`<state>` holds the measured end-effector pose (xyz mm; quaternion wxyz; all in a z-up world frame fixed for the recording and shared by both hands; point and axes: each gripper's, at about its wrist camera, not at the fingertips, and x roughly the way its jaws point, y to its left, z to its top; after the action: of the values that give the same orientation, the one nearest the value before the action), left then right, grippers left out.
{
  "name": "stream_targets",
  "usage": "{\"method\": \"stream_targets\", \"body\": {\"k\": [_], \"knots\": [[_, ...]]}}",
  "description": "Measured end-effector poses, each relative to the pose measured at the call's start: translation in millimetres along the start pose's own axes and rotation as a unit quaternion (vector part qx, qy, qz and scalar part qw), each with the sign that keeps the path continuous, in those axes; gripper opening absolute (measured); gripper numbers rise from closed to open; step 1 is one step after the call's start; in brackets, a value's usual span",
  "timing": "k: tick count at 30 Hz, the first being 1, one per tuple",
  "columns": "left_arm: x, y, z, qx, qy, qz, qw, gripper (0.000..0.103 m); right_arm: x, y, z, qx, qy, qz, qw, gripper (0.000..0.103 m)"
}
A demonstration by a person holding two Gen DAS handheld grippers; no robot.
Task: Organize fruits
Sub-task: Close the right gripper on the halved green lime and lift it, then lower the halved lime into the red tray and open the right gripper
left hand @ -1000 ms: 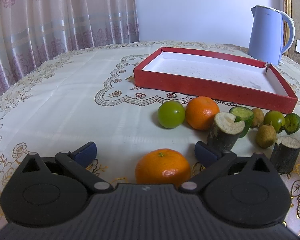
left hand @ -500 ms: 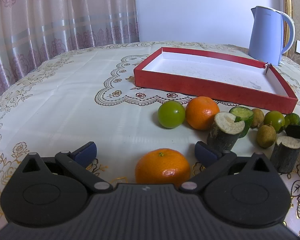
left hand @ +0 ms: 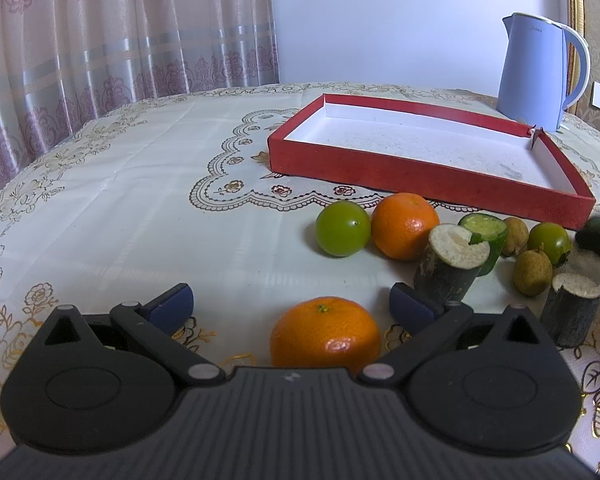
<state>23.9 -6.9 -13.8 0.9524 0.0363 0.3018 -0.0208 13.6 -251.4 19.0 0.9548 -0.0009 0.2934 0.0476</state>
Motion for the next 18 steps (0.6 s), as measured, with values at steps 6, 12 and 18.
{"method": "stream_targets", "body": {"k": [6, 12, 18], "knots": [[-0.1, 0.1, 0.0, 0.000, 0.000, 0.001, 1.0000, 0.103, 9.2, -2.7, 42.5, -0.024, -0.036, -0.027, 0.999, 0.039], [-0.2, -0.1, 0.0, 0.000, -0.001, 0.001, 1.0000, 0.103, 71.0, -12.7, 65.1, -0.006, 0.002, -0.033, 0.999, 0.039], [-0.2, 0.0, -0.1, 0.000, -0.001, 0.001, 1.0000, 0.103, 104.9, -9.0, 64.4, -0.008, 0.035, -0.039, 0.999, 0.040]]}}
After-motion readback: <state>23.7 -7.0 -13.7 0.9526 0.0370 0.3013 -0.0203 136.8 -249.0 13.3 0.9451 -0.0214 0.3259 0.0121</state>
